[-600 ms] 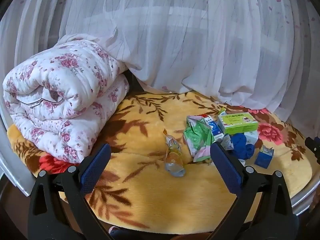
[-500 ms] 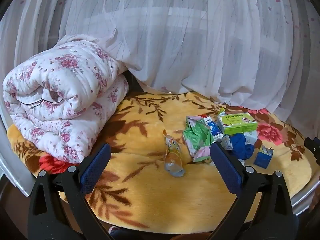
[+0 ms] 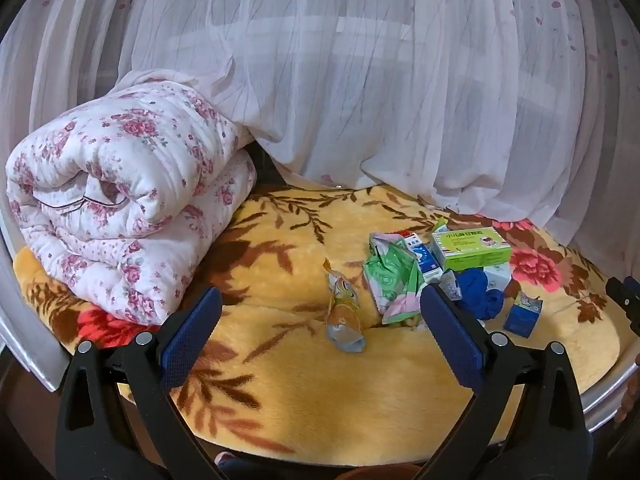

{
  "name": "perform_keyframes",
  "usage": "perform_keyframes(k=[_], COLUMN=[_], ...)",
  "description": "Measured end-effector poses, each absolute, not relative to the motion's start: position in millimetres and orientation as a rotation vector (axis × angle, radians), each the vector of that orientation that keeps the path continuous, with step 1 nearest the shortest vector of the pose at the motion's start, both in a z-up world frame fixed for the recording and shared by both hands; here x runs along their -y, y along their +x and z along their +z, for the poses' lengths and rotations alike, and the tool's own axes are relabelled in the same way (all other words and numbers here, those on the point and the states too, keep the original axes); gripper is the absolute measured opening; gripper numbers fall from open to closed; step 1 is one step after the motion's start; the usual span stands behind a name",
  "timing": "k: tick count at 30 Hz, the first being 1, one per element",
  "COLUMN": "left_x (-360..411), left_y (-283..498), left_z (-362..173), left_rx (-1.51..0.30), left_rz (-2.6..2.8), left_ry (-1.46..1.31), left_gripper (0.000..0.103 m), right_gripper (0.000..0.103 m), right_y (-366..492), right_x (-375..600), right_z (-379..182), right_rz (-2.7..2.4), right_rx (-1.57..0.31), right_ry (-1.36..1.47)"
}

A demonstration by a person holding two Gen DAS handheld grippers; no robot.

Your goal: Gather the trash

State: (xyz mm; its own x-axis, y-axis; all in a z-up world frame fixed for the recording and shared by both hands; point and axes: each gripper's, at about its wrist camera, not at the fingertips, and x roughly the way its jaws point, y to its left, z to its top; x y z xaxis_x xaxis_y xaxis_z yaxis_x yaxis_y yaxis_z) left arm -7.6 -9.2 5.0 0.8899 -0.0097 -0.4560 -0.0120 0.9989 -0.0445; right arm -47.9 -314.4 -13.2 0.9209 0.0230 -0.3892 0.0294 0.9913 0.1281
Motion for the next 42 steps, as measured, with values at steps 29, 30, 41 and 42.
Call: perform_keyframes(k=[29, 30, 41, 42], left_x=[9.4, 10.8, 10.9, 10.1], left_y=[-9.9, -11.0, -11.6, -10.9], left_z=[2.8, 2.5, 0.5, 0.9], left_rx=[-0.478, -0.48, -0.482, -0.481], left_rz=[-0.006, -0.007, -0.005, -0.007], left_ry=[-0.055, -0.055, -0.054, -0.055], left_gripper=[0.097, 0.097, 0.097, 0.097], right_gripper=[0.089, 0.089, 0.089, 0.089], right_y=[-50.3, -50.1, -51.4, -51.9], right_x=[311.1, 311.0, 308.8, 308.5], right_z=[-16.3, -16.5, -17.1, -17.2], right_rz=[-0.001, -0.001, 0.0, 0.0], right_rx=[-0.409, -0.41, -0.416, -0.417], right_ry=[0.136, 0.136, 0.137, 0.138])
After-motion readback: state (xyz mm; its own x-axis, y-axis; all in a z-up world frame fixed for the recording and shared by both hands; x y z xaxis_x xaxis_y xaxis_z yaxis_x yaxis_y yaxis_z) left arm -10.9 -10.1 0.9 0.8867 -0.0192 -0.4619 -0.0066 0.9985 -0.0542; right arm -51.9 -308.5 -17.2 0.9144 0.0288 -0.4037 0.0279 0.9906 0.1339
